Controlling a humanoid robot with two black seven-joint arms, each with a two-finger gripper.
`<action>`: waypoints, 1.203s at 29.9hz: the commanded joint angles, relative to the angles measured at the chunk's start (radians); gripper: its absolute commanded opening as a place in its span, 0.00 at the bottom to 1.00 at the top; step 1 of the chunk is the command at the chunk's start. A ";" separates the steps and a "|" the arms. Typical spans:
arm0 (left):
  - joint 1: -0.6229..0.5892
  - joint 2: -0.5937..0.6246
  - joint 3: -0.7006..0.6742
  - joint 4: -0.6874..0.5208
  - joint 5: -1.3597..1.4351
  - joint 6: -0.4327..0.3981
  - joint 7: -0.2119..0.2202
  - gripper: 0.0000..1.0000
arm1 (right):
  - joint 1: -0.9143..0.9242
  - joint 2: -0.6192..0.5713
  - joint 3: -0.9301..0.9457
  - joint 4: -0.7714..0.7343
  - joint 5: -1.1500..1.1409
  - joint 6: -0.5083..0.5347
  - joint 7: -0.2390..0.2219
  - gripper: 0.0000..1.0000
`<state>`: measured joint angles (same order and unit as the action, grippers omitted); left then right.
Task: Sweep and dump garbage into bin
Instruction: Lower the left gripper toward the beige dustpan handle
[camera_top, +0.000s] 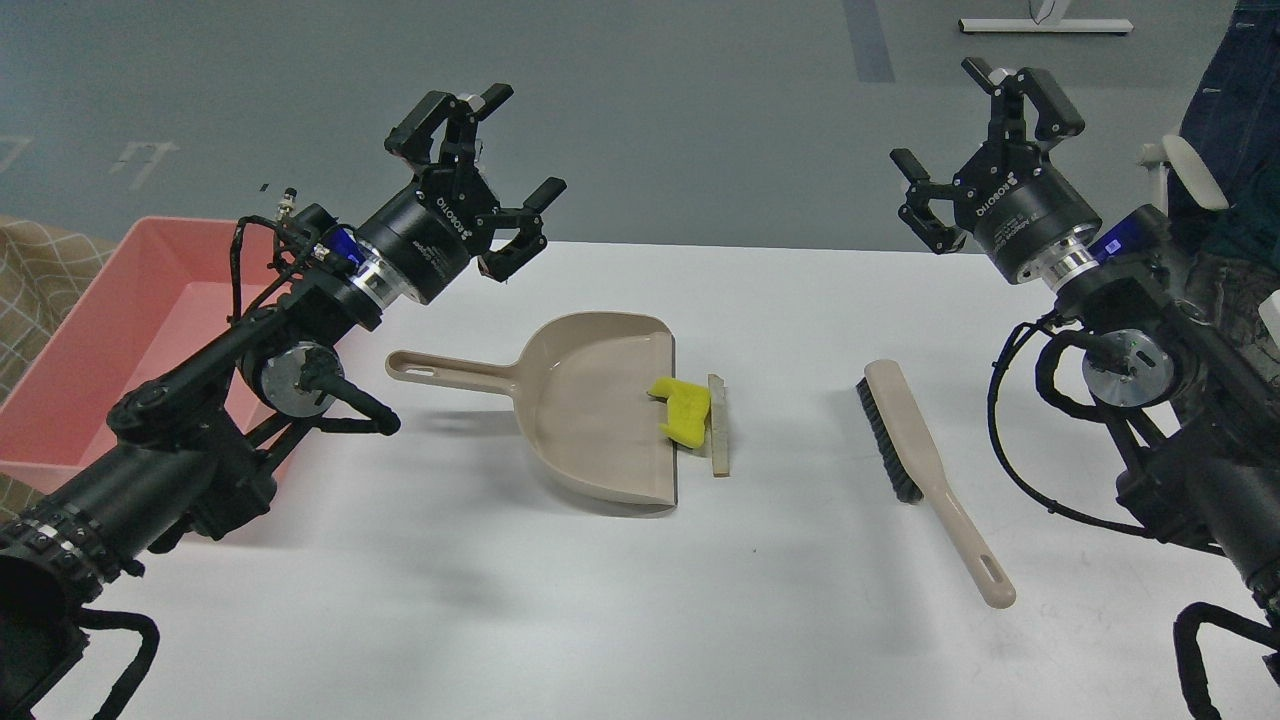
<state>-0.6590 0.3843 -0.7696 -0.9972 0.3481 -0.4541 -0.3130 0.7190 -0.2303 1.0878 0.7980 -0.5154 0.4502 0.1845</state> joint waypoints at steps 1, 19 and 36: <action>-0.002 -0.007 0.001 0.002 0.003 0.000 0.000 1.00 | -0.001 -0.003 0.000 0.000 0.000 0.001 0.000 1.00; -0.068 0.011 0.024 0.066 0.012 0.045 0.023 1.00 | 0.033 -0.003 -0.039 0.015 0.006 -0.005 -0.016 1.00; -0.067 -0.019 0.007 0.052 -0.001 0.048 0.025 1.00 | 0.005 -0.012 -0.039 0.007 0.006 0.004 -0.043 1.00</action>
<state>-0.7321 0.3666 -0.7625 -0.9351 0.3486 -0.4129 -0.2812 0.7313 -0.2363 1.0483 0.8041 -0.5093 0.4510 0.1413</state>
